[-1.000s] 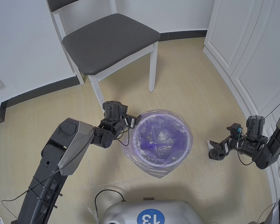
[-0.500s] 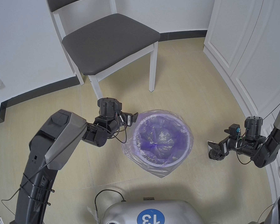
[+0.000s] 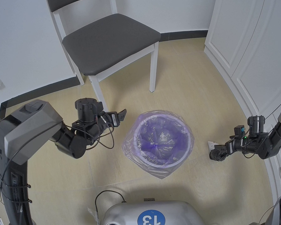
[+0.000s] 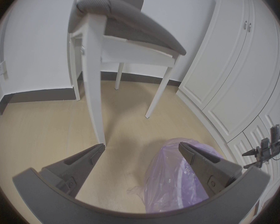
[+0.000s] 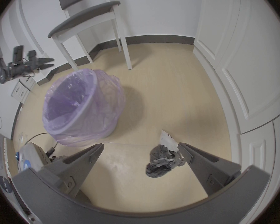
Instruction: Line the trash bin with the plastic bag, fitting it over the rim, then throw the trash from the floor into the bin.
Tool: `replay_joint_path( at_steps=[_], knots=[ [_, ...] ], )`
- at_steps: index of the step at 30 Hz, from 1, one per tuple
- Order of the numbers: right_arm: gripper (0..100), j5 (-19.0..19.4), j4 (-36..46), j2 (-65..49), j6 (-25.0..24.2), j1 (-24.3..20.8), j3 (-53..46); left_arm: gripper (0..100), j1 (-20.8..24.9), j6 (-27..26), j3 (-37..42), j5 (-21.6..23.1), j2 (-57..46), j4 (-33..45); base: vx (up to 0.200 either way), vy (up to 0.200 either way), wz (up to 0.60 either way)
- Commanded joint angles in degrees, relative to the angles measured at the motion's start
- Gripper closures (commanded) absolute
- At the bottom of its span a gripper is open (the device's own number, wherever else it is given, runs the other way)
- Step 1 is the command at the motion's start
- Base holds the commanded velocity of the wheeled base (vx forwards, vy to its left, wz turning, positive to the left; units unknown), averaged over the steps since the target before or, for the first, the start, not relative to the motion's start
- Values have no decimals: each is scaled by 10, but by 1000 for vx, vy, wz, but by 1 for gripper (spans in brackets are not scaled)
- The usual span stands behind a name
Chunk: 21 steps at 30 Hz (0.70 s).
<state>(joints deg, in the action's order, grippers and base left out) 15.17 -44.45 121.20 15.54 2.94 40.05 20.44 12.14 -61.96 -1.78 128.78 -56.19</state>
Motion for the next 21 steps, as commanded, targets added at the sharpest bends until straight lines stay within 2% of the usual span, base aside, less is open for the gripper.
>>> replay_joint_path(
  at_steps=[1, 7, 10, 15, 21],
  knots=[
    [0, -24, 16, 80, 29, 27, 36, 0, 6, -3, 162, 31, -131, -120, 0, 0, 0],
    [0, -29, 14, 115, 44, 30, 50, 0, 21, -12, 216, 34, -174, -171, 0, 0, 0],
    [0, -58, 9, 150, 45, 32, 65, 0, 16, -47, 270, 39, -209, -221, 0, 0, 0],
    [0, -71, -22, 207, 39, 28, 93, 0, 22, -82, 282, 42, -231, -235, 0, 0, 0],
    [0, -70, -42, 220, 22, 28, 113, 0, 36, -83, 281, 40, -228, -243, 0, 0, 0]
  ],
)
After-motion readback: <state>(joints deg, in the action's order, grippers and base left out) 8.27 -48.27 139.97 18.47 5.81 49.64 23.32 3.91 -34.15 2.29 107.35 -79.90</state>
